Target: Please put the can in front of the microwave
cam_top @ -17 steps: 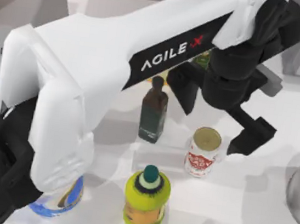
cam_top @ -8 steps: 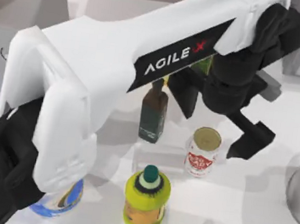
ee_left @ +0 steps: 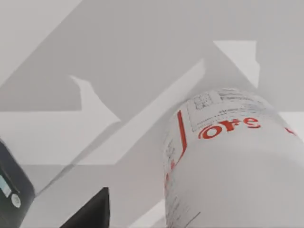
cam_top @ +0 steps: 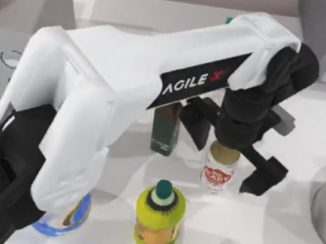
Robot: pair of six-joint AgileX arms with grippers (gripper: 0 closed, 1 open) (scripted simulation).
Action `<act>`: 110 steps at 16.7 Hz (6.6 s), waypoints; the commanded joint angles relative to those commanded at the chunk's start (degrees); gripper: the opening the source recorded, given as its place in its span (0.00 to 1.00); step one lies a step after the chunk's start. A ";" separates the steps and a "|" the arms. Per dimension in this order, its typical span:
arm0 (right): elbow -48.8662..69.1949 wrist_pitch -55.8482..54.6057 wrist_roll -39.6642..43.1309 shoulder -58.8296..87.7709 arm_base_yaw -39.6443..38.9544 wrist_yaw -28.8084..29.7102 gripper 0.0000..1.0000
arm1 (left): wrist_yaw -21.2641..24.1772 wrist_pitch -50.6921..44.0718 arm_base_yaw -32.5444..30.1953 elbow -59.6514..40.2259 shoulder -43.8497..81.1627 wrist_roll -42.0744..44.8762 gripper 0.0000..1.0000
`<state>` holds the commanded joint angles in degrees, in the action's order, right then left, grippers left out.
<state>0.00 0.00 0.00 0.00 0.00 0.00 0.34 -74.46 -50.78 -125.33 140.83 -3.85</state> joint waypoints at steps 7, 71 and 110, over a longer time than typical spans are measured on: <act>0.00 0.00 0.00 0.00 0.00 0.00 1.00 | -0.05 0.84 0.40 1.10 -0.26 0.31 0.85; 0.00 0.00 0.00 0.00 0.00 0.00 1.00 | -0.47 8.52 43.31 58.50 -59.25 2.40 0.00; 0.00 0.00 0.00 0.00 0.00 0.00 1.00 | -0.26 12.21 50.72 74.22 -61.90 4.76 1.00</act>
<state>0.00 0.00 0.00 0.00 0.00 0.00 0.08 -62.25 -0.06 -51.10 78.93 0.91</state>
